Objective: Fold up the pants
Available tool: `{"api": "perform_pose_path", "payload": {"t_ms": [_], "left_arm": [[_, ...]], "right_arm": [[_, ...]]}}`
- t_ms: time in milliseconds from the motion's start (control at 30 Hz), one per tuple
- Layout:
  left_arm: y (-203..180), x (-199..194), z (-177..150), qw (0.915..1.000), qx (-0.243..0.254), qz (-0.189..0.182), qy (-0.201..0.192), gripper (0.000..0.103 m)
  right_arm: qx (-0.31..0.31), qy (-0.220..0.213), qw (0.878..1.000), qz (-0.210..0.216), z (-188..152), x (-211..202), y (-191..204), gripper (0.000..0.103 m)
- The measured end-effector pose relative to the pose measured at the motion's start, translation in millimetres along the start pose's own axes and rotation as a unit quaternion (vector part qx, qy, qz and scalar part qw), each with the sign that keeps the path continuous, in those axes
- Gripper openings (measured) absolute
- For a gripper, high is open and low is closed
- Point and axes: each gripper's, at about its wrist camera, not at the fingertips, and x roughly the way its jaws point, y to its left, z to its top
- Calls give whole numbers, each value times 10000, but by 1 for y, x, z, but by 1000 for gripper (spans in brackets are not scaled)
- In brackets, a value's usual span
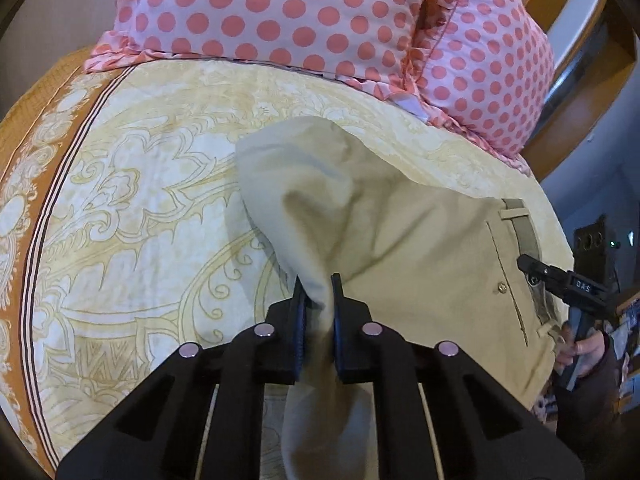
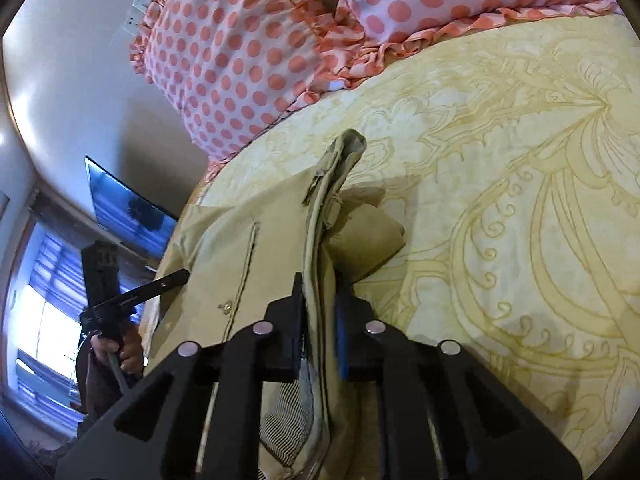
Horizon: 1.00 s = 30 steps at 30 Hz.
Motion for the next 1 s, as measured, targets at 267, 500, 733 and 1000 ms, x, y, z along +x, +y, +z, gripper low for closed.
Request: {"api": "perform_pose_path", "payload": {"t_ms": [267, 500, 733, 1000], "left_arm": [[-16, -6, 14, 9991, 197, 207, -304, 7], [-31, 18, 70, 9965, 261, 510, -614, 7], [-17, 75, 100, 9964, 41, 816, -224, 16], [-33, 14, 79, 9871, 337, 1199, -1008, 57]], "right_arm": [[30, -155, 9995, 288, 24, -8, 6, 10], [28, -536, 9985, 117, 88, -1, -4, 10], [229, -216, 9969, -725, 106, 30, -33, 20], [-42, -822, 9947, -614, 94, -15, 5, 73]]}}
